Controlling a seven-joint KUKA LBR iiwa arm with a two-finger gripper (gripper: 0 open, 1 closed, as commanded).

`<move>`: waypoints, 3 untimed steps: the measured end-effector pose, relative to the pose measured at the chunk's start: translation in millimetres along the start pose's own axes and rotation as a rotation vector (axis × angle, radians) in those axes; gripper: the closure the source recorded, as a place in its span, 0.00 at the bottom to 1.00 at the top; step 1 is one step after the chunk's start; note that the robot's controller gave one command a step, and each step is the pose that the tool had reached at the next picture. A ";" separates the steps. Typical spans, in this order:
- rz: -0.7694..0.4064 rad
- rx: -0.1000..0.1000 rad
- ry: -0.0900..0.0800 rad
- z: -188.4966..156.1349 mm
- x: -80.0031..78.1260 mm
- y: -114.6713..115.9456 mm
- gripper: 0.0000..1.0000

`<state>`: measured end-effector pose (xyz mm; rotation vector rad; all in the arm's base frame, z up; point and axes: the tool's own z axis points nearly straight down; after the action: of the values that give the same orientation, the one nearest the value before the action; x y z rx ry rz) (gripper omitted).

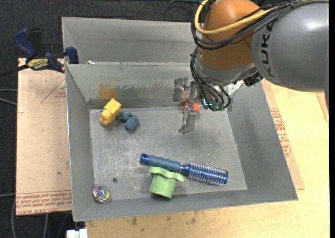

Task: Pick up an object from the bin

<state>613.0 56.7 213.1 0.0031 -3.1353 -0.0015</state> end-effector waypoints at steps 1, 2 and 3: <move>-0.064 -0.001 -0.001 -0.5 77.2 45.6 0.00; -0.076 0.001 0.004 102.6 129.8 35.8 0.00; -0.230 -0.001 -0.019 142.5 122.4 88.4 0.00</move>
Offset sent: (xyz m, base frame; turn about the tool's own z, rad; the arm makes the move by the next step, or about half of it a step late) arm -0.0741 0.0417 0.0016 -0.0563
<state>489.5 145.0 71.4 0.3655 -3.1329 -0.0046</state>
